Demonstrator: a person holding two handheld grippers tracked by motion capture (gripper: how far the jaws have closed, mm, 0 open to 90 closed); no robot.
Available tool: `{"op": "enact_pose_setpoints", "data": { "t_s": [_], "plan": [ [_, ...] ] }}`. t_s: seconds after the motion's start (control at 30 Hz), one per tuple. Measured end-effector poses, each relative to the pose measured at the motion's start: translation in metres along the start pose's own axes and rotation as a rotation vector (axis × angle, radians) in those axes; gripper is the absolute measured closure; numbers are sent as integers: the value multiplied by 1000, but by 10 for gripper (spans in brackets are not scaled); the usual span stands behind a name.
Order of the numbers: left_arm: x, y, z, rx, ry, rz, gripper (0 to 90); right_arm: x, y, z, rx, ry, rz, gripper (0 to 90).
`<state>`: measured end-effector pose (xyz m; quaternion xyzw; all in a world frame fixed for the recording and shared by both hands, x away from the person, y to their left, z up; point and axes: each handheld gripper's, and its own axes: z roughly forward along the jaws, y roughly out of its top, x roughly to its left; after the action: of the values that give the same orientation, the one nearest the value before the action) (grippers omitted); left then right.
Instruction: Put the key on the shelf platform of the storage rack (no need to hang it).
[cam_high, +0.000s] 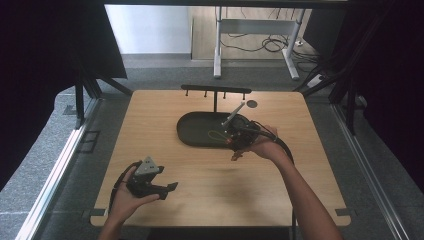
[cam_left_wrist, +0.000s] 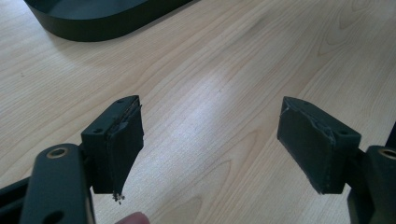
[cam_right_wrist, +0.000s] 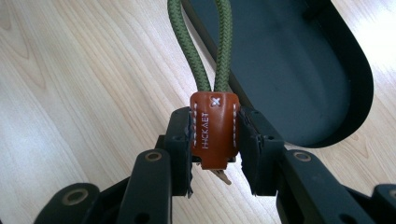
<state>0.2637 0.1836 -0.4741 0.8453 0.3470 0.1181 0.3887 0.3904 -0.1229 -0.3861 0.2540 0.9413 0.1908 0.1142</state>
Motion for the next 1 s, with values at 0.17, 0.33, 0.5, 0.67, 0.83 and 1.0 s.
{"op": "enact_pose_setpoints", "data": {
  "t_s": [0.17, 0.33, 0.5, 0.67, 0.83, 1.0],
  "plan": [
    [0, 0, 0, -2, 1, -1, 229, -5, 3, 2, 10, -5, 9, 669],
    [0, 0, 0, -4, 1, -4, 229, -10, 6, 3, 10, -10, 14, 669],
    [0, 0, 0, -2, 0, 0, 230, -13, 8, 5, 15, -9, 19, 669],
    [0, 0, -1, -4, -1, -1, 229, -17, 11, 7, 24, -17, 22, 669],
    [0, 0, -1, -7, 0, -3, 229, -20, 14, 10, 36, -16, 16, 669],
    [1, 0, -1, -8, -1, -4, 229, -25, 17, 11, 42, -20, 25, 669]
  ]
}}
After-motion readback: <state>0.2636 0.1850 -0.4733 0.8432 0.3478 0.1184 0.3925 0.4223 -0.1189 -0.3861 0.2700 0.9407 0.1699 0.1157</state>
